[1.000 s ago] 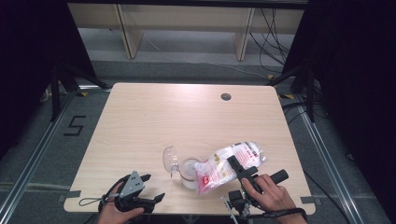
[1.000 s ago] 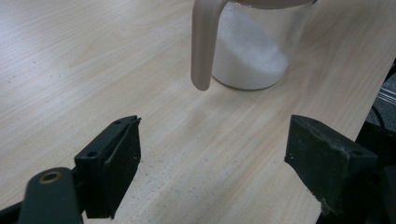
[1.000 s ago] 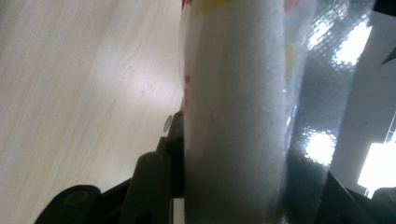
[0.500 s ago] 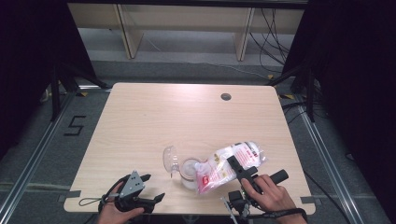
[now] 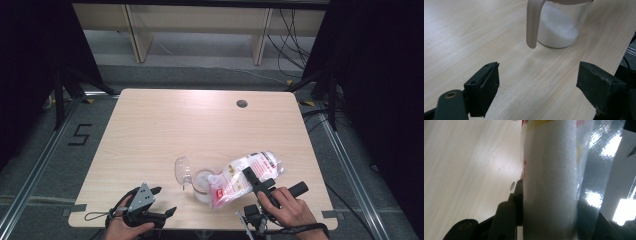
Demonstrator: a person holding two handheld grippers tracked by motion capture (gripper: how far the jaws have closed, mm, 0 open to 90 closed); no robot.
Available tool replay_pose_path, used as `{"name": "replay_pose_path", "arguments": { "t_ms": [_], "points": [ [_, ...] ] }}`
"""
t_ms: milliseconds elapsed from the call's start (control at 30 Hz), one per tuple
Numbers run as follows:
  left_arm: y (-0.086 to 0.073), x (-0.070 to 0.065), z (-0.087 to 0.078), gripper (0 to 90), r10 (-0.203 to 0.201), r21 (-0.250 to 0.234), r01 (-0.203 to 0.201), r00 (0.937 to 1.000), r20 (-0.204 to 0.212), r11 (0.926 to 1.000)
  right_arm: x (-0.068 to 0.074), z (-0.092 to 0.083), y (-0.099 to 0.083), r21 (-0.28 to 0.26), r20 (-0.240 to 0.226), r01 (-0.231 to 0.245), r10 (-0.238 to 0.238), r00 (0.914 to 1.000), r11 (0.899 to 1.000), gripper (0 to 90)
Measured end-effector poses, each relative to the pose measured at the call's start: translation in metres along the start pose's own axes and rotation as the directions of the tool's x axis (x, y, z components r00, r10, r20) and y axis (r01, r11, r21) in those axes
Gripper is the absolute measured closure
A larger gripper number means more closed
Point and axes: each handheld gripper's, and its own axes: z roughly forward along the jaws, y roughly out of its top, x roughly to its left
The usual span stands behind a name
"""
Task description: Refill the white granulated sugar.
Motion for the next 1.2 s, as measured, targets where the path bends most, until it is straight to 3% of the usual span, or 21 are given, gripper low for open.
{"name": "replay_pose_path", "arguments": {
  "t_ms": [1200],
  "points": [
    [0.0, -0.0004, 0.0008, 17.8, -0.004, -0.004, 0.004, 1.0, -0.002, 1.0, -0.0006, -0.0006, 0.0053, -0.001, 0.0, 0.058, -0.058, 0.9983, 0.998, 67.2]
  ]
}}
